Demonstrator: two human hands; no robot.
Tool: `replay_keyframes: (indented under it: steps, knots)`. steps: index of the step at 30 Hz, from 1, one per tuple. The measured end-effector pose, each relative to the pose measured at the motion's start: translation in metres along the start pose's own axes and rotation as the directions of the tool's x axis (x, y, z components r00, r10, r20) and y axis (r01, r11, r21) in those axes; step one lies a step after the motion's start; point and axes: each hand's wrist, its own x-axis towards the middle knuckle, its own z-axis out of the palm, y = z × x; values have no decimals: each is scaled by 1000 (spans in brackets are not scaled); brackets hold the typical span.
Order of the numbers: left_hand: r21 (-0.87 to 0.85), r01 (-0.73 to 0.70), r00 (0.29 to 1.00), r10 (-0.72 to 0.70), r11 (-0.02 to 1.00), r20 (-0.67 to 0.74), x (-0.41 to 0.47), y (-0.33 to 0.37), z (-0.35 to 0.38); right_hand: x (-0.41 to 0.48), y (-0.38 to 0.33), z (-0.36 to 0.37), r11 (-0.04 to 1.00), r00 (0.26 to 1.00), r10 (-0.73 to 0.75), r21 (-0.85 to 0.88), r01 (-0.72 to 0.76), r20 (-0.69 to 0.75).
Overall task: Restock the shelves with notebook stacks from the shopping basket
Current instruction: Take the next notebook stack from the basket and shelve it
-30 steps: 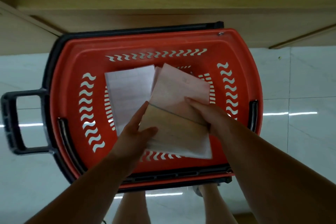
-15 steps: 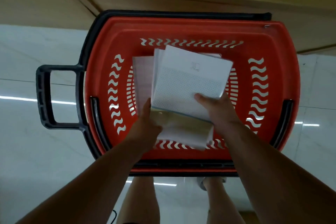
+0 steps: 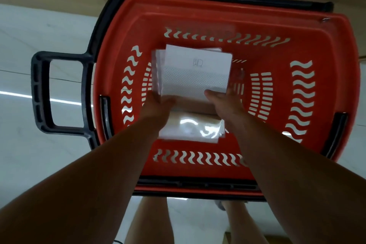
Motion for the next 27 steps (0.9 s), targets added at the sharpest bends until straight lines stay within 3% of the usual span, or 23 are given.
replay_keyframes:
  steps: [5,10,13,17,27]
  knots:
    - [-126,-121,993,121,985,-3,9,-4,8,3,4,-8,991,995,-91,101,87,42]
    - [-148,-228,972,233,962,20,10,-7,10,2,7,-6,968,968,-249,37,249,-17]
    - [-166,-246,969,249,955,-5,11,-6,11,25,28,-3,969,968,-247,-42,245,-38]
    - [-121,-244,969,238,962,-64,14,-8,12,10,11,4,978,978,-205,39,204,27]
    - [-287,-186,974,214,940,69,8,4,2,8,18,-9,972,989,-146,181,148,-23]
